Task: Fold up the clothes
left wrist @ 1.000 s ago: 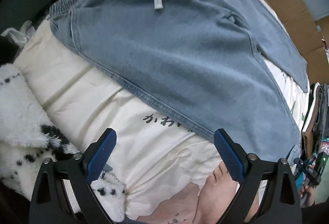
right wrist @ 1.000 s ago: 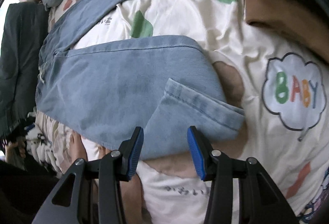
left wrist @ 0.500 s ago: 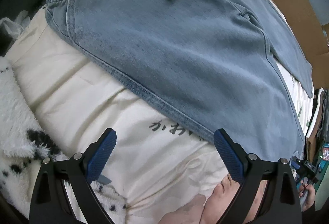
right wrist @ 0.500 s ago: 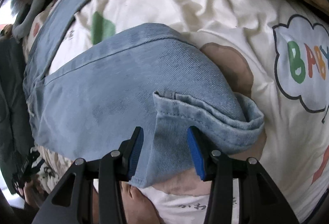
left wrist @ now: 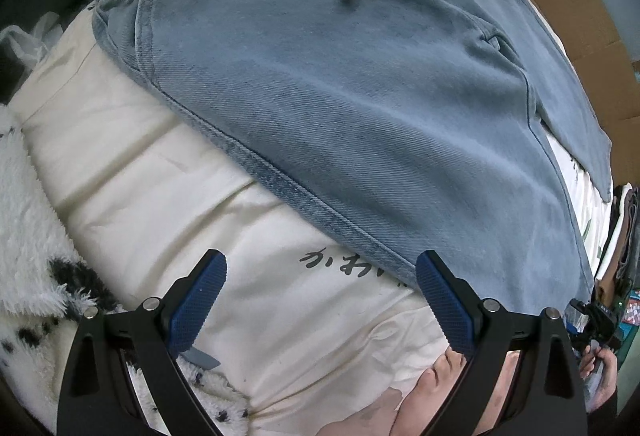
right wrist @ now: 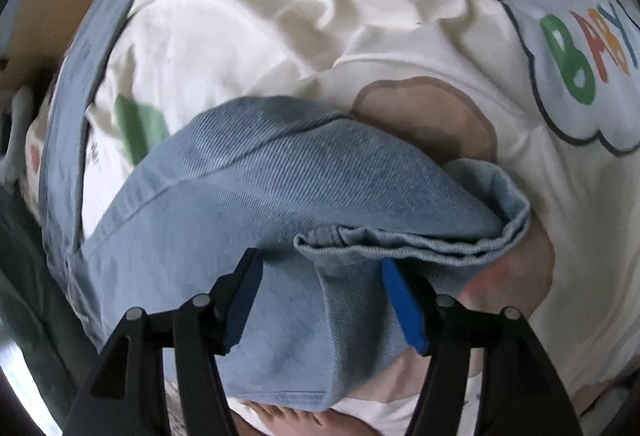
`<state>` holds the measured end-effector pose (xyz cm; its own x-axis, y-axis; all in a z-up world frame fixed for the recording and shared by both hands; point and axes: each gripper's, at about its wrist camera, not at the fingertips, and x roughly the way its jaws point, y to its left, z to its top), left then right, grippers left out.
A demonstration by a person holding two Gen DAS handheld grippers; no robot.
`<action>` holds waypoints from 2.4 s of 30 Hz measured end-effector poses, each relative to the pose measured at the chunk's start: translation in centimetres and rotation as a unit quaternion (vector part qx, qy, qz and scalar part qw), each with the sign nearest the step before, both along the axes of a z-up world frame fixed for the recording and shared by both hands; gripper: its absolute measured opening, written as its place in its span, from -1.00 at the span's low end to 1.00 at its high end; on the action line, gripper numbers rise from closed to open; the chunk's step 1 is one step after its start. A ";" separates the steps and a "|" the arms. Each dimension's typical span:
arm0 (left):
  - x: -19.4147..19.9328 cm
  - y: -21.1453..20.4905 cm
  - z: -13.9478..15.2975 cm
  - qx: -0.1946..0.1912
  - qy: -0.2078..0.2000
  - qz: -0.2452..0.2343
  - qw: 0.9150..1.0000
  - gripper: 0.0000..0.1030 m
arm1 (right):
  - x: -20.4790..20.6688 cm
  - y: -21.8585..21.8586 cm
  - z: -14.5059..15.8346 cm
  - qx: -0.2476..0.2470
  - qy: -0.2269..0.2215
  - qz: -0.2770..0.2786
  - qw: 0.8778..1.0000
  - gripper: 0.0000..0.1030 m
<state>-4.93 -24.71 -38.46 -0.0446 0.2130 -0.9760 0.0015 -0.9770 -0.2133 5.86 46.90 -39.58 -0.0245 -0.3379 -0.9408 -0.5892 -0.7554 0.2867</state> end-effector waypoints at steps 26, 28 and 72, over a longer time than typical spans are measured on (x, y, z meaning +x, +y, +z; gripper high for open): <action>0.7 -0.6 1.1 0.028 0.011 0.062 0.998 0.86 | 6.5 6.8 3.7 -0.065 0.025 -0.083 0.994 -0.57; 0.9 -0.7 1.4 0.031 0.011 0.068 0.997 0.86 | 7.8 7.7 4.1 -0.069 0.026 -0.076 0.994 -0.58; -0.1 -4.5 0.7 0.056 0.015 0.136 0.989 0.85 | 14.0 10.3 1.8 -0.134 0.026 0.002 0.991 -0.82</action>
<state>-5.02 -29.17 -37.80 -0.1427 0.2964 -0.9443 0.2525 -0.9116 -0.3243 19.83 57.17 -37.76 -0.0688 -0.5758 -0.8147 -0.5662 -0.6499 0.5071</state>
